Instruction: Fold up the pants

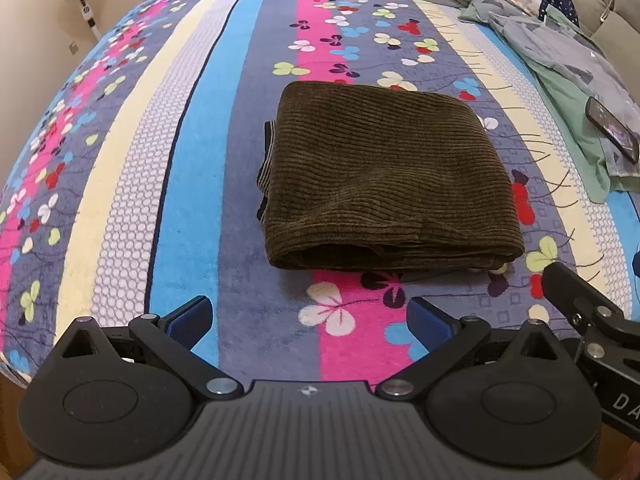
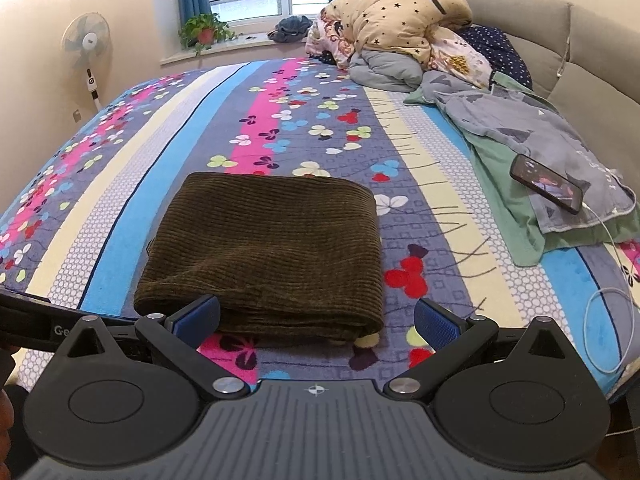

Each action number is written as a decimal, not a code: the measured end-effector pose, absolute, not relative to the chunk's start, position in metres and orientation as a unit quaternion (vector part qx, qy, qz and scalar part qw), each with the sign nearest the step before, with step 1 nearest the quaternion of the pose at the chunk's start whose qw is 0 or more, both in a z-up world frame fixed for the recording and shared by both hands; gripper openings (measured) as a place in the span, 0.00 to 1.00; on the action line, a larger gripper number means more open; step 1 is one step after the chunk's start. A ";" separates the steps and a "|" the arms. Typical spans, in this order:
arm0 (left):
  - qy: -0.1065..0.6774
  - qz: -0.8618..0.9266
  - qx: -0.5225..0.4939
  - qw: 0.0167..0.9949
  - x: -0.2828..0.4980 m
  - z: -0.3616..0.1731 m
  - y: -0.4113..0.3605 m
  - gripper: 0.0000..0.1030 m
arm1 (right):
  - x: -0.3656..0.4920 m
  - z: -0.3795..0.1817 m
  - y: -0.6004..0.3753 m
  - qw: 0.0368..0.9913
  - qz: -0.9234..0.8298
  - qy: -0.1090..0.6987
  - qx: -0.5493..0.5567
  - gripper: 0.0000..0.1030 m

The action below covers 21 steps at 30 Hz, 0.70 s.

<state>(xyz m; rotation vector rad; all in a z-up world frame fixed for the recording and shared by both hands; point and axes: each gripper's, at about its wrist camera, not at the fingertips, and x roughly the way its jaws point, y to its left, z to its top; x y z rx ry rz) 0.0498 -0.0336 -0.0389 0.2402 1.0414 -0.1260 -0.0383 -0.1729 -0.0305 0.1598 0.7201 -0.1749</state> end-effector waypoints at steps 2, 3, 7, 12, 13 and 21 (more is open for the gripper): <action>0.495 -0.061 0.116 0.859 0.050 -0.038 -0.035 1.00 | -0.037 -0.030 -0.173 0.929 -0.083 0.353 0.078 0.99; 0.495 -0.062 0.116 0.859 0.051 -0.038 -0.035 1.00 | -0.036 -0.031 -0.173 0.928 -0.083 0.354 0.079 0.99; 0.498 -0.062 0.115 0.857 0.051 -0.038 -0.035 1.00 | -0.036 -0.031 -0.174 0.927 -0.082 0.356 0.082 0.99; 0.495 -0.063 0.120 0.858 0.049 -0.037 -0.035 1.00 | -0.036 -0.031 -0.175 0.927 -0.083 0.356 0.084 0.99; 0.494 -0.064 0.120 0.859 0.048 -0.036 -0.035 1.00 | -0.036 -0.031 -0.176 0.927 -0.083 0.355 0.085 0.99; 0.488 -0.063 0.122 0.862 0.044 -0.031 -0.034 1.00 | -0.041 -0.030 -0.175 0.929 -0.083 0.350 0.085 0.99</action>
